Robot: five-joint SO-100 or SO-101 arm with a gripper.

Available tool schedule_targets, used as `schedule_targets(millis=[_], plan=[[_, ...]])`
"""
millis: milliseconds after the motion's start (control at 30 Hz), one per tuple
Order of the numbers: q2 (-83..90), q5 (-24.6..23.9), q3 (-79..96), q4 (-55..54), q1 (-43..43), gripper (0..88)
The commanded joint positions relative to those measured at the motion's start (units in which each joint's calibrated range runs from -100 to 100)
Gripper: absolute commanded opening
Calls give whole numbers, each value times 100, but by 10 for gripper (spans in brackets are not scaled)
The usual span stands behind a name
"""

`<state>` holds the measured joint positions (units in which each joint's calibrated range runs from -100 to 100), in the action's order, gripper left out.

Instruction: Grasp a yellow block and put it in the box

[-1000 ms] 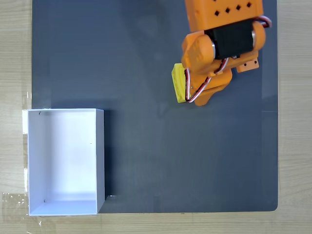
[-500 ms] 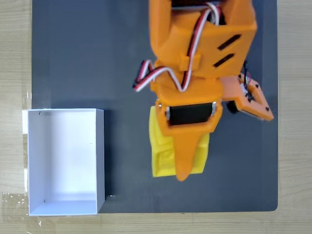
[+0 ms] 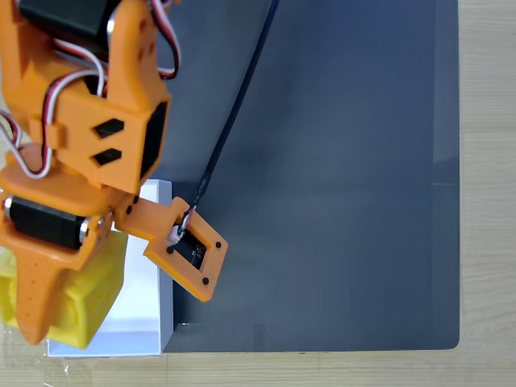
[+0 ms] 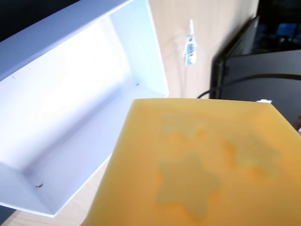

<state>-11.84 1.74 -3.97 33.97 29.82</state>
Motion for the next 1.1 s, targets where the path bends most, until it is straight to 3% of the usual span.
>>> schedule_targets(millis=[0, 433, 733, 1067], plan=[[-189, 104, -376, -133, 132, 247], [-1121, 350, -367, -55, 73, 266], [-1104, 602, -276, -37, 73, 504], [-468, 544, -267, -46, -112, 493]])
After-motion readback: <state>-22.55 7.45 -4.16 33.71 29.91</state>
